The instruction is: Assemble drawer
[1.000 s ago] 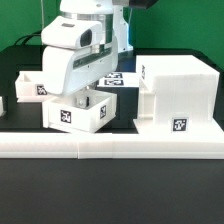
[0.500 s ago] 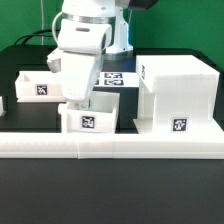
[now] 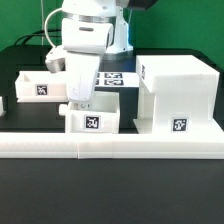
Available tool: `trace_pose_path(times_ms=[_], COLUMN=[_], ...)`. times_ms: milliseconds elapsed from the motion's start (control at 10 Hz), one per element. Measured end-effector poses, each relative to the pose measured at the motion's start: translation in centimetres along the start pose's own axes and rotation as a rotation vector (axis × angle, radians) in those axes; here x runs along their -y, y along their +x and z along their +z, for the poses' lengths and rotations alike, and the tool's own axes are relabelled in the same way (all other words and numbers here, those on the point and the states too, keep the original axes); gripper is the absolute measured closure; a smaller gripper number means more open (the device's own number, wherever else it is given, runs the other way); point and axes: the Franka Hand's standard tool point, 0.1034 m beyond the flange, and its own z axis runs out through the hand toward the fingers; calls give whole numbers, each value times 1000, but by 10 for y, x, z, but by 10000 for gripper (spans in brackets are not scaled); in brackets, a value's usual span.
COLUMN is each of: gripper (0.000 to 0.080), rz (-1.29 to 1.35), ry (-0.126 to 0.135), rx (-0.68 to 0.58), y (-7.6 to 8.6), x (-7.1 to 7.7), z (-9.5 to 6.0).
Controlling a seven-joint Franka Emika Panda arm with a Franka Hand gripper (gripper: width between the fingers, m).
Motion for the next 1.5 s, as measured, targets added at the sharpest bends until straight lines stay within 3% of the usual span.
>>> trace_pose_path(times_ms=[300,400,500,1200,1400,1500], gripper=[757,757,757,757,757,757], rz=[6,7,9,8,1,0], ry=[2,-4,-29,-22,-17,-32], rx=[-9,-9,-12,-15,-22,-25], y=[15,14,14,19,29,30], x=[-14,-14,-15,-12,-13,-14], z=[-4,-3,-2,2,1,1])
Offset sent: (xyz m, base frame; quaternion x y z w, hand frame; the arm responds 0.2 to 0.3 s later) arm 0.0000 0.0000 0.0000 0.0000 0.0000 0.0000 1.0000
